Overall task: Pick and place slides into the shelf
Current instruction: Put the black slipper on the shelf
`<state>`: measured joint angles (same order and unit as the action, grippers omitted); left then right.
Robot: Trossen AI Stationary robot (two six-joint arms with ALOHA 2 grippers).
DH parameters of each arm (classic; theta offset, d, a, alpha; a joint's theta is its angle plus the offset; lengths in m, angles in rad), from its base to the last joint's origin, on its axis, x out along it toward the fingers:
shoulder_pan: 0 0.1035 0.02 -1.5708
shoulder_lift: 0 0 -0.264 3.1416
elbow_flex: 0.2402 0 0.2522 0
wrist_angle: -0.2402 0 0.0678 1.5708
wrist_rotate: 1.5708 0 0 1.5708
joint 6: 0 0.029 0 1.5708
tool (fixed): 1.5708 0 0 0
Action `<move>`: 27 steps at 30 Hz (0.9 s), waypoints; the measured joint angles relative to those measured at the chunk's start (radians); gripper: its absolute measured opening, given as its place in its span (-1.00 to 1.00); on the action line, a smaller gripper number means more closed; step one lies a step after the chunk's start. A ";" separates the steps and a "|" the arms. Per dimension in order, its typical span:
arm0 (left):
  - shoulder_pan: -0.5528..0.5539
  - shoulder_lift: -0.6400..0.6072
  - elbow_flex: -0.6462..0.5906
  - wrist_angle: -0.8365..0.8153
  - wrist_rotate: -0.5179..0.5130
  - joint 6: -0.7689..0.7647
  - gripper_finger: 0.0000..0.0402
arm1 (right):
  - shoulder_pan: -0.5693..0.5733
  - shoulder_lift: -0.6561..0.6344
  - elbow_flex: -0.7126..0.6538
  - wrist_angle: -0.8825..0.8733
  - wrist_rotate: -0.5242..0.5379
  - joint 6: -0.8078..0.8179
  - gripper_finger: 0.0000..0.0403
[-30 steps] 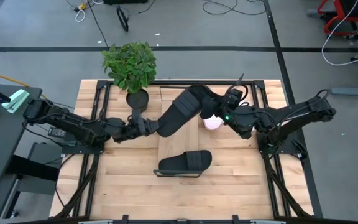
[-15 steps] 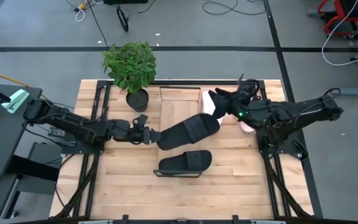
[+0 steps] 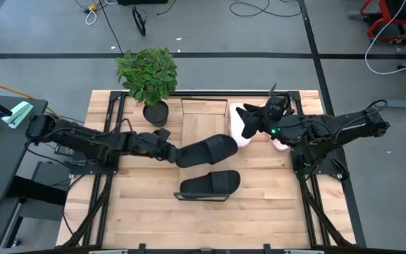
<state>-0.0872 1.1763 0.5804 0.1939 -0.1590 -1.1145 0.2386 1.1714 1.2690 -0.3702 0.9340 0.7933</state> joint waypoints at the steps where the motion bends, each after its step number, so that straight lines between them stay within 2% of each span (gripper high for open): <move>1: 0.005 0.000 0.000 -0.017 0.004 0.014 -0.59 | 0.000 0.001 0.000 0.000 0.000 0.000 0.03; 5: 0.012 0.000 0.000 -0.102 0.022 0.051 -0.54 | 0.000 0.002 0.000 -0.001 -0.001 0.000 0.03; 8: 0.011 0.002 -0.001 -0.141 0.025 0.057 -0.60 | -0.001 0.002 0.000 -0.007 0.000 0.000 0.02; 14: 0.011 0.002 -0.001 -0.128 0.024 0.079 -0.61 | -0.001 0.006 0.000 -0.012 0.000 0.001 0.01; 19: 0.011 0.002 -0.001 -0.126 0.025 0.097 -0.53 | -0.001 0.014 0.000 -0.016 0.003 0.001 0.01; 27: 0.011 0.002 -0.001 -0.120 0.025 0.106 -0.61 | -0.001 0.033 0.000 -0.020 0.003 0.027 0.00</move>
<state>-0.0757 1.1786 0.5797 0.0739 -0.1337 -1.0080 0.2375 1.2049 1.2690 -0.3904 0.9368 0.8200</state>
